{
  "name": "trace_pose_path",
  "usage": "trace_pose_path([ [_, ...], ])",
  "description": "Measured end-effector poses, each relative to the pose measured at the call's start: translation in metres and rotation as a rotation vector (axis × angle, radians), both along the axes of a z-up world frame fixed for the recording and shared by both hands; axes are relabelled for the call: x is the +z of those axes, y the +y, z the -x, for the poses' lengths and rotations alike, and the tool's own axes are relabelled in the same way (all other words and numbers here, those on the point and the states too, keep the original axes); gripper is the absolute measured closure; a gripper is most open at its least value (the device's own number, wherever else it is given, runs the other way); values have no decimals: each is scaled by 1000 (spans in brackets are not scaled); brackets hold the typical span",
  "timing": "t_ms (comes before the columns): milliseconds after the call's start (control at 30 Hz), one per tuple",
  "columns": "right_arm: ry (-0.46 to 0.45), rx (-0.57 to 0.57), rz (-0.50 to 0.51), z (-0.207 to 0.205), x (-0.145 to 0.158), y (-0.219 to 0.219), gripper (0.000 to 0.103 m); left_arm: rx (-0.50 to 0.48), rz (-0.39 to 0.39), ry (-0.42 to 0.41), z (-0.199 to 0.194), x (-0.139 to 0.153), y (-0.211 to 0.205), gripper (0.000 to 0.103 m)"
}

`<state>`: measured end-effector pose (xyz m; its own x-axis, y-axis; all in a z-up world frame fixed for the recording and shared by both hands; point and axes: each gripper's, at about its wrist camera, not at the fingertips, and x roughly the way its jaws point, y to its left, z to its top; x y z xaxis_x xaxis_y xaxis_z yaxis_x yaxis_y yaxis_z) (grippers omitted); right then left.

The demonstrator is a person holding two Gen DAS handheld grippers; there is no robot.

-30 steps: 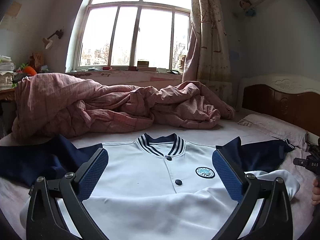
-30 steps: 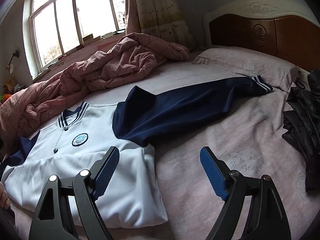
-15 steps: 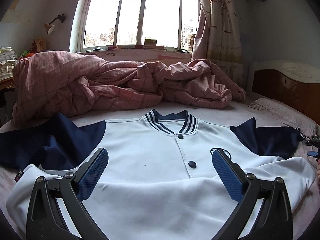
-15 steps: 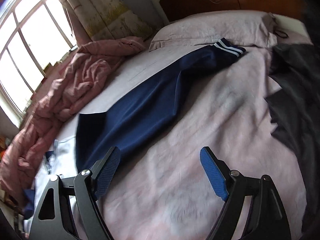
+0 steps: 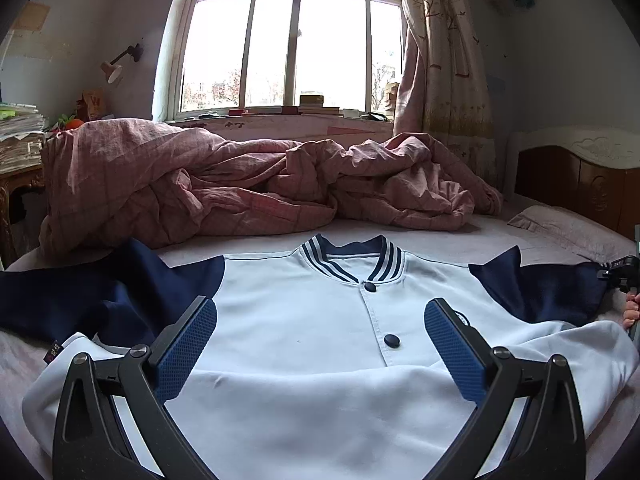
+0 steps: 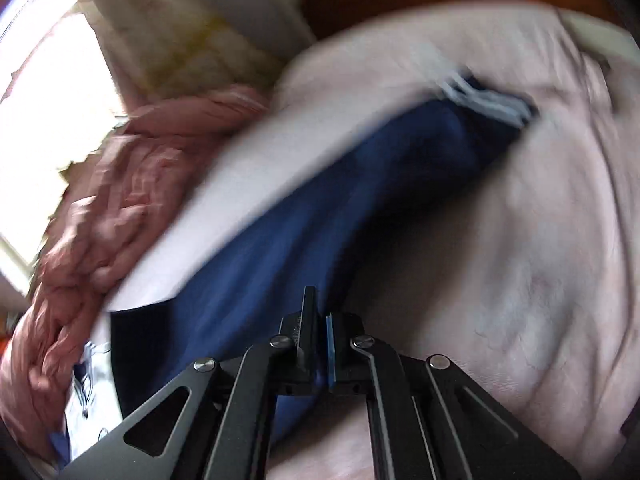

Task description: Fold large clothes

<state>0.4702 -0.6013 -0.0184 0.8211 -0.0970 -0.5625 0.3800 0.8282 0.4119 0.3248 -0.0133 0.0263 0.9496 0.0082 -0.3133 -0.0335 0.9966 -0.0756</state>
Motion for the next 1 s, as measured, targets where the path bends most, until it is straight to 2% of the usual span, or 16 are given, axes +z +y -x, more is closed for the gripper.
trace_pose_path([
  [133,-114,138,-24,11,47,60,99,-35,76,2,3,5,8,0],
  [267,-127,291,65,17,90,155,99,1,28,-44,10,10,7,0],
  [333,-102,361,46,16,97,202,99,18,11,-67,14,12,6,0],
  [400,-66,401,26,16,92,242,99,22,11,-69,14,13,7,0],
  [533,-38,392,96,24,61,307,99,38,-7,-97,18,17,10,0],
  [667,23,428,182,33,24,325,99,15,-12,-75,10,12,11,0],
  [767,20,452,259,39,26,322,98,-7,-6,-38,2,4,8,0],
  [800,10,443,247,41,28,318,94,-5,-11,-27,0,1,7,0],
  [867,-1,446,175,42,34,309,72,17,-12,-4,-5,-6,5,0],
  [900,-5,447,126,42,34,302,44,34,0,14,-8,-10,5,0],
  [933,-7,431,73,41,34,295,28,41,13,34,-11,-13,7,0],
  [1000,4,396,49,42,34,285,28,15,42,63,-16,-16,10,0],
])
